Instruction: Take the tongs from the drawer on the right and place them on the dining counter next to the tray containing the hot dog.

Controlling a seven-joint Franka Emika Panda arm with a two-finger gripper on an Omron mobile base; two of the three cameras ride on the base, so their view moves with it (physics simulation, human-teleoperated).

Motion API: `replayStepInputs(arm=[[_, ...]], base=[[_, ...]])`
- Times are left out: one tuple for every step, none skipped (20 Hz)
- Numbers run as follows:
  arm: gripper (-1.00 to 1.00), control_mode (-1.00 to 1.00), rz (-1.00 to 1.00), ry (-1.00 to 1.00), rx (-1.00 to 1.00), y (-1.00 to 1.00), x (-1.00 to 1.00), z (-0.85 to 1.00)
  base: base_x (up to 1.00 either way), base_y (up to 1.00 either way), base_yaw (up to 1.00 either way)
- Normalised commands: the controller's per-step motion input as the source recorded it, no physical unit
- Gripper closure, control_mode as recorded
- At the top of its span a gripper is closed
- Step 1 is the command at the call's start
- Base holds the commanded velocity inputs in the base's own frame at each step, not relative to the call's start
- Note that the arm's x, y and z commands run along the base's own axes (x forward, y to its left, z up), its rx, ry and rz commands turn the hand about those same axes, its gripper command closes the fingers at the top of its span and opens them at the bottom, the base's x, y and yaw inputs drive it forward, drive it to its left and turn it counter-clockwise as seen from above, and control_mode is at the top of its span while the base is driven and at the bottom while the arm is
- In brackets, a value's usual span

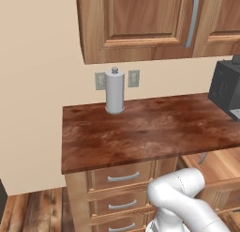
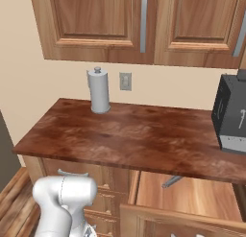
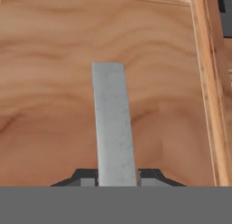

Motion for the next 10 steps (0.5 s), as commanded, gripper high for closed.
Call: replayStepInputs(arm=[[1.00, -1.00, 0.00, 0.00, 0.00, 0.00, -0.16, 0.00], [1.00, -1.00, 0.00, 0.00, 0.00, 0.00, -0.18, 0.00], [1.00, -1.00, 0.00, 0.00, 0.00, 0.00, -0.17, 0.00], [1.00, -1.00, 0.00, 0.00, 0.00, 0.00, -0.18, 0.00], [1.00, -1.00, 0.00, 0.00, 0.00, 0.00, -0.19, 0.00], [1.00, -1.00, 0.00, 0.00, 0.00, 0.00, -0.22, 0.00], [1.00, -1.00, 0.00, 0.00, 0.00, 0.00, -0.22, 0.00], [1.00, -1.00, 0.00, 0.00, 0.00, 0.00, -0.23, 0.00], [1.00, -1.00, 0.00, 0.00, 0.00, 0.00, -0.22, 0.00], [-1.00, -1.00, 0.00, 0.00, 0.00, 0.00, -0.17, 0.00]], base=[[0.00, 0.00, 0.00], [0.00, 0.00, 0.00], [0.00, 0.00, 0.00], [0.00, 0.00, 0.00], [0.00, 0.00, 0.00], [0.00, 0.00, 0.00], [0.00, 0.00, 0.00], [0.00, 0.00, 0.00], [0.00, 0.00, 0.00], [0.00, 0.00, 0.00]])
